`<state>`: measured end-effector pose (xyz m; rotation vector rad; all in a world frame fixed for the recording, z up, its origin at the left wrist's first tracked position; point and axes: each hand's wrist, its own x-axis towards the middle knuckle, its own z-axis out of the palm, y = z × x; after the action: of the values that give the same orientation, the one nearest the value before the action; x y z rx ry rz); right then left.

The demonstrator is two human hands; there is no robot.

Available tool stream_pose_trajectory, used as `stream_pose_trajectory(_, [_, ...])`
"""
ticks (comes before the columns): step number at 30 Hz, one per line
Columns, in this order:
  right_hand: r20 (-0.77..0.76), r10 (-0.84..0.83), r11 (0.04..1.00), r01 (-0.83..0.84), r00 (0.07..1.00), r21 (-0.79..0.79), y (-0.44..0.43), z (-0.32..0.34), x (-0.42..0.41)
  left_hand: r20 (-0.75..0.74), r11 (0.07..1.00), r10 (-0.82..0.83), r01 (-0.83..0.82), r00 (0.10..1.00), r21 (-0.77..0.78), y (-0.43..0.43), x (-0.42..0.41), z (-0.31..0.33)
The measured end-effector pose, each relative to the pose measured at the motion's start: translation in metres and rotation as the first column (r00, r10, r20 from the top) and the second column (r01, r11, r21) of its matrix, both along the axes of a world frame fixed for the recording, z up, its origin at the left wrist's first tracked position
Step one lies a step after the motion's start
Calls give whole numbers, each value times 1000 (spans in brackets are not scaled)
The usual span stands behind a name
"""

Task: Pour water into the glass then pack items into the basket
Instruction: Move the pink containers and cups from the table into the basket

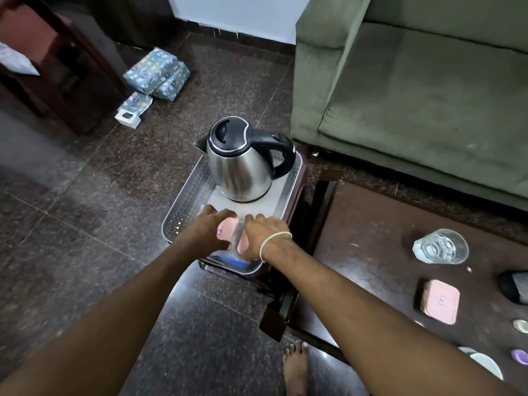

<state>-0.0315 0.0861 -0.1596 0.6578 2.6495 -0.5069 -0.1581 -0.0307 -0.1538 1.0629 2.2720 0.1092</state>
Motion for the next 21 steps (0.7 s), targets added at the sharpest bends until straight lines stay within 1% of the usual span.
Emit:
stream_pose_trajectory(4, [-40,-4,998,1,999,-66,5,8,8,-47,999,-18,16,999,-41,3,7,6])
stream_pose_trajectory(6, [-108,-39,993,27,993,-112,10,18,21,-113,997,-36,28,993,-70,6,14,13])
stream_pose_trajectory(7, [-158,-71,990,51,985,-130,13,22,31,-150,998,-41,33,988,-59,9,20,18])
stream_pose_trajectory(9, [-264,-151,982,115,953,-148,23,30,60,-204,999,-19,28,979,44,15,39,29])
stream_pose_trajectory(11, [-328,-225,970,180,918,-162,37,35,97,-251,980,3,47,968,194,22,67,40])
stream_pose_trajectory(14, [-308,-339,937,291,889,-191,65,35,165,-312,918,-35,153,950,365,44,116,50])
stream_pose_trajectory(17, [-279,-423,906,397,862,-147,95,31,237,-272,866,-143,253,952,431,74,166,48])
stream_pose_trajectory(21, [-205,-540,842,522,816,-138,132,18,327,-85,854,-327,333,941,399,112,238,27])
